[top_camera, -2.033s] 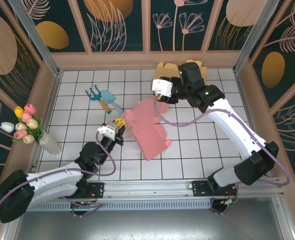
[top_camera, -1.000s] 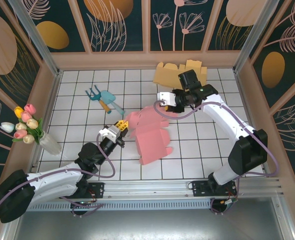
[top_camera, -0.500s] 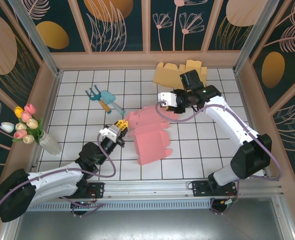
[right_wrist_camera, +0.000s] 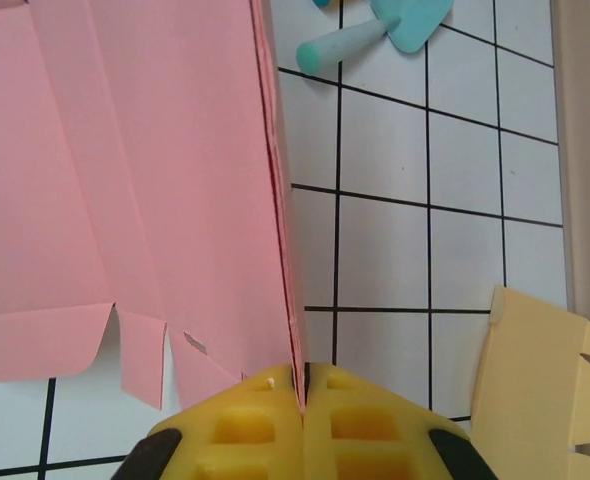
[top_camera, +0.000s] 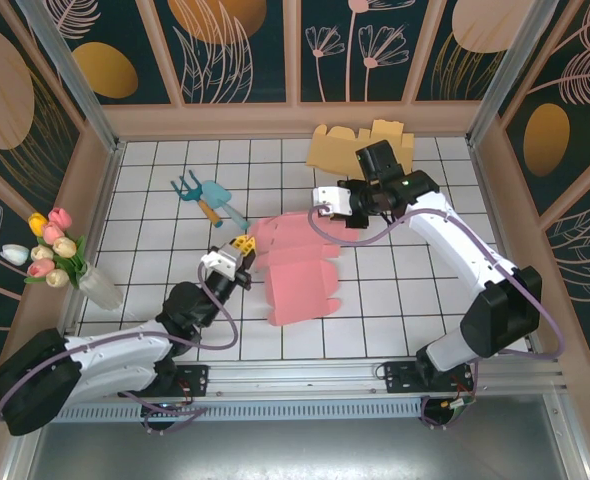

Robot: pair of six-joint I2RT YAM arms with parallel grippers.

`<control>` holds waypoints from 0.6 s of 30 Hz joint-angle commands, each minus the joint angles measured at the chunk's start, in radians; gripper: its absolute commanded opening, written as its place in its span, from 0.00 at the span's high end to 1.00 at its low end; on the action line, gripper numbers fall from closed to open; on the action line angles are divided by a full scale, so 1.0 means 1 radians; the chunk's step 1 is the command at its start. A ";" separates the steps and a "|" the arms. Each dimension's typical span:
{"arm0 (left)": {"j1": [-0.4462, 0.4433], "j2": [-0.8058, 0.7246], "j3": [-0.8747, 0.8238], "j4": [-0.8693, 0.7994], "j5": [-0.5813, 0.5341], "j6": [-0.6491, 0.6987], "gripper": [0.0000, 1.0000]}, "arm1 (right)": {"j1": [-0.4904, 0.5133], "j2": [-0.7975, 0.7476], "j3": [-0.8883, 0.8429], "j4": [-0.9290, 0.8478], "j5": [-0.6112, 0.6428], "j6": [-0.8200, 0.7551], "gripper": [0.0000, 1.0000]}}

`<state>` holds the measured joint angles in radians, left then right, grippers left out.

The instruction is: Fold the paper box

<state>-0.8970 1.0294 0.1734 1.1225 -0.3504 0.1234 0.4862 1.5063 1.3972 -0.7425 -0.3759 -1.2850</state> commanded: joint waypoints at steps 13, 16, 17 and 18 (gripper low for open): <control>0.000 -0.002 0.205 -0.366 -0.408 -0.458 0.58 | -0.027 0.159 0.169 -0.133 0.240 0.009 1.00; 0.001 -0.061 0.218 -0.458 -0.219 -0.575 0.63 | -0.029 0.177 0.182 -0.140 0.249 0.033 1.00; 0.001 -0.079 0.220 -0.471 -0.172 -0.609 0.64 | -0.029 0.179 0.179 -0.139 0.248 0.044 1.00; 0.000 -0.092 0.224 -0.485 -0.142 -0.638 0.67 | -0.030 0.178 0.174 -0.138 0.247 0.052 1.00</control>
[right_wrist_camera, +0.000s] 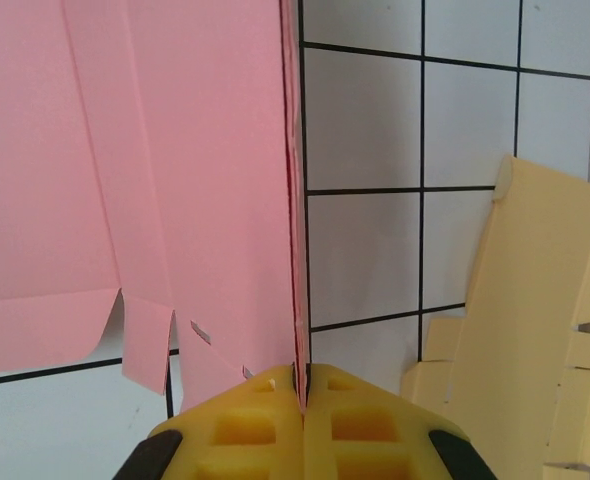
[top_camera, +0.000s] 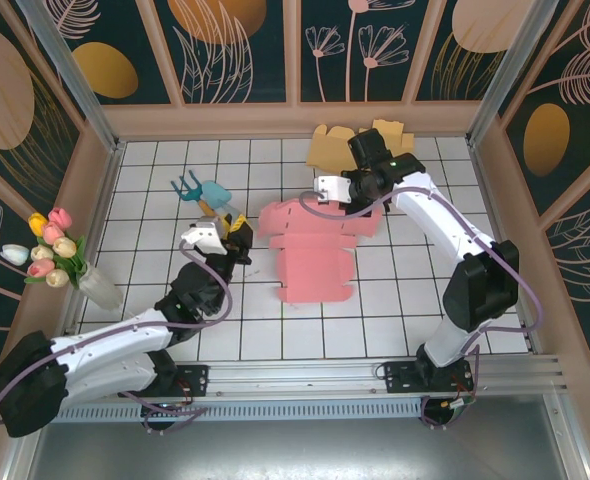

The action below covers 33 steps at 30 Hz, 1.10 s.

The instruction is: Fold the paper box

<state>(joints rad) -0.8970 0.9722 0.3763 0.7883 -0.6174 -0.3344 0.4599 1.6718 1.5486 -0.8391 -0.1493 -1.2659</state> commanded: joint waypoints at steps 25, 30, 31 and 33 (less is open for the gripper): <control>0.084 0.380 0.327 -0.152 0.294 -0.264 0.81 | -0.014 -0.120 -0.142 0.027 0.002 0.018 1.00; 0.111 0.414 0.380 -0.210 0.285 -0.288 0.82 | -0.015 -0.120 -0.143 0.029 0.001 0.017 1.00; 0.115 0.426 0.395 -0.228 0.285 -0.291 0.83 | -0.015 -0.120 -0.145 0.029 -0.001 0.016 1.00; 0.117 0.451 0.424 -0.254 0.297 -0.294 0.84 | -0.015 -0.122 -0.149 0.034 0.001 0.017 1.00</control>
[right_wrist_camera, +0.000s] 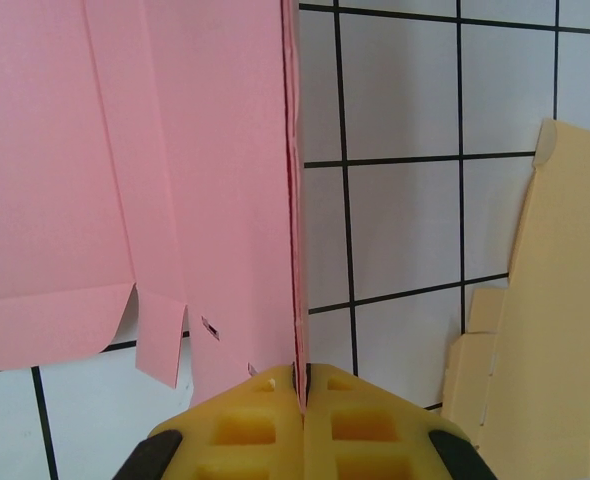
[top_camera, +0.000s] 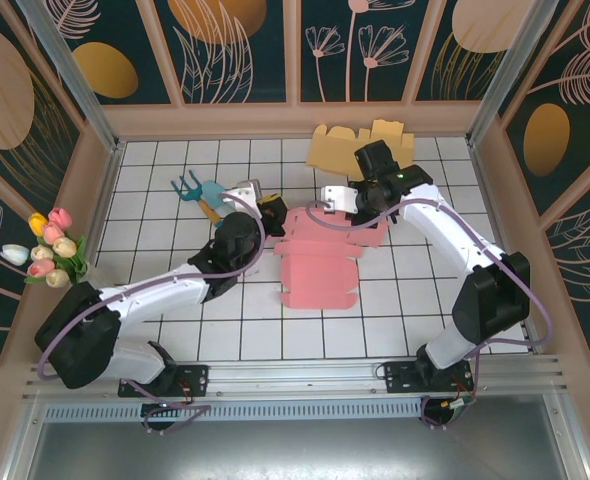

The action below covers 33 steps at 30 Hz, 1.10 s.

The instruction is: Fold the paper box

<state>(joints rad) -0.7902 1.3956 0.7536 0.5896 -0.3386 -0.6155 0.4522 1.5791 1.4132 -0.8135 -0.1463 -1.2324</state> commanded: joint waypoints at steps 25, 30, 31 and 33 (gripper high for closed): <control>-0.042 0.183 0.132 0.047 0.224 -0.172 1.00 | -0.012 -0.060 -0.063 0.070 -0.057 0.016 1.00; -0.041 0.165 0.092 0.105 0.162 -0.205 1.00 | -0.021 -0.070 -0.087 0.090 -0.078 0.022 1.00; -0.042 0.159 0.085 0.109 0.146 -0.207 1.00 | -0.024 -0.071 -0.095 0.094 -0.082 0.022 1.00; -0.041 0.141 0.076 0.099 0.116 -0.193 1.00 | -0.030 -0.079 -0.111 0.106 -0.086 0.023 1.00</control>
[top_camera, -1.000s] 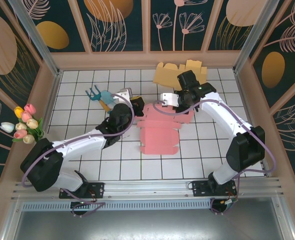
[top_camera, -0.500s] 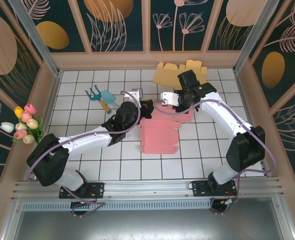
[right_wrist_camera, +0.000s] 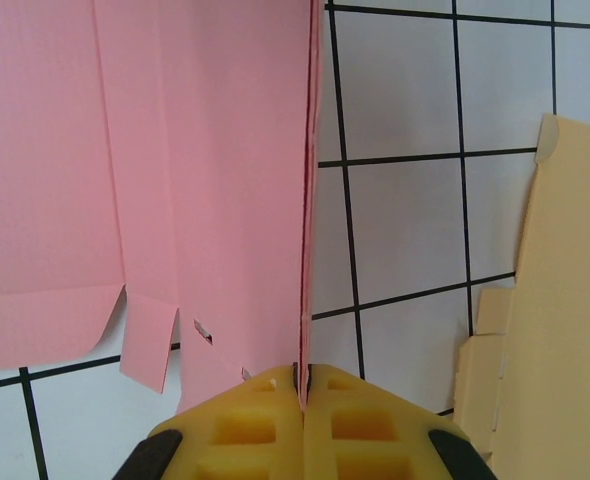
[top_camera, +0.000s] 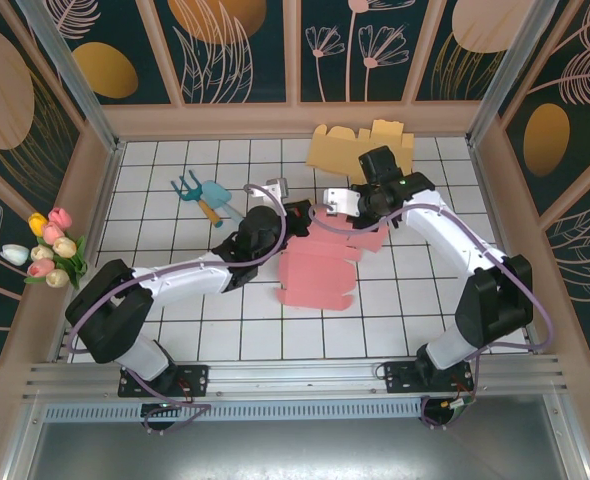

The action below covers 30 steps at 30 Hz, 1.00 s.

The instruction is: Fold the paper box

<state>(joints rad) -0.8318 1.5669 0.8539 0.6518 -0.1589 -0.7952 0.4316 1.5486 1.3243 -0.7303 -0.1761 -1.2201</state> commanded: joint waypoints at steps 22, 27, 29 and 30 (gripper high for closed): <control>0.001 -0.142 -0.274 -0.036 -0.005 0.221 0.80 | -0.040 -0.140 -0.140 0.101 -0.036 0.016 1.00; 0.006 -0.074 -0.257 -0.070 -0.114 0.220 0.67 | -0.041 -0.149 -0.140 0.101 -0.043 0.013 1.00; 0.018 -0.058 -0.266 -0.059 -0.135 0.206 0.64 | -0.043 -0.157 -0.147 0.106 -0.043 0.013 1.00; 0.024 -0.054 -0.271 -0.051 -0.134 0.198 0.64 | -0.043 -0.160 -0.151 0.109 -0.042 0.013 1.00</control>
<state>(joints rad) -0.8246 1.4975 0.5797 0.5919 -0.2337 -0.5877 0.3981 1.4246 1.1942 -0.6407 -0.1921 -1.2167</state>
